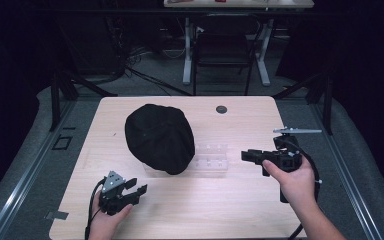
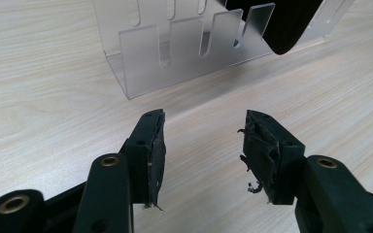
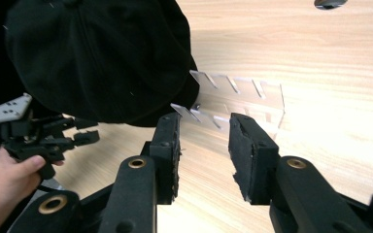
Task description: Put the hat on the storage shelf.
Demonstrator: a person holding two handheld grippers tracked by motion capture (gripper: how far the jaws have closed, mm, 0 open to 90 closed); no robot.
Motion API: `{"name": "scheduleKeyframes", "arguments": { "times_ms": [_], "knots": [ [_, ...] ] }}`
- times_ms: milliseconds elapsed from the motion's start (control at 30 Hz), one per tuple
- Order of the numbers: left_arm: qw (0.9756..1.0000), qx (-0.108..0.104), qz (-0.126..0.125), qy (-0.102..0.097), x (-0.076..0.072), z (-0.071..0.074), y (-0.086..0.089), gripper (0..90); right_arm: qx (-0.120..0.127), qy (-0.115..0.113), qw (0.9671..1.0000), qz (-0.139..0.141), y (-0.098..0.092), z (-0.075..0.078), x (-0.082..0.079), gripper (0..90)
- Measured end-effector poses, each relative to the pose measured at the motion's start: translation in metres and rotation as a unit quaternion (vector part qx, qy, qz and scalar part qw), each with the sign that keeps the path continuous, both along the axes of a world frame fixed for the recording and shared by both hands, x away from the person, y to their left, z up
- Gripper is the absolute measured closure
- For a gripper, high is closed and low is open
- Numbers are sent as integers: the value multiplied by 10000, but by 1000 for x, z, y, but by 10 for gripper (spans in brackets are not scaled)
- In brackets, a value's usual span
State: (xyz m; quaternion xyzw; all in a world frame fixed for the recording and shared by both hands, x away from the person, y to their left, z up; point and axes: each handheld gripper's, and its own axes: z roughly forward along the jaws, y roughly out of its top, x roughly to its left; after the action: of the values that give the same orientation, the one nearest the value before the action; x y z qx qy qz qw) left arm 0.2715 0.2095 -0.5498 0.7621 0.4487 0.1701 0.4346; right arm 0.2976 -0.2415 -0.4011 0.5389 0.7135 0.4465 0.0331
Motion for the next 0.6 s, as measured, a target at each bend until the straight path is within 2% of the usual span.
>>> {"name": "scheduleKeyframes", "arguments": {
  "times_ms": [200,300,467,600],
  "knots": [
    [10000,-53,23,0,0,-2,2,482,-291,-129,9995,-12,2,-20,-8,599],
    [9999,-104,59,0,0,-3,3,482,-401,-156,9991,-21,4,-35,-14,593],
    [9999,-145,38,27,0,-3,4,485,-741,-307,9967,-98,6,-61,-23,576],
    [9999,-101,-5,5,0,-3,3,487,-784,-344,9962,-144,6,-79,-29,570]
  ]
}}
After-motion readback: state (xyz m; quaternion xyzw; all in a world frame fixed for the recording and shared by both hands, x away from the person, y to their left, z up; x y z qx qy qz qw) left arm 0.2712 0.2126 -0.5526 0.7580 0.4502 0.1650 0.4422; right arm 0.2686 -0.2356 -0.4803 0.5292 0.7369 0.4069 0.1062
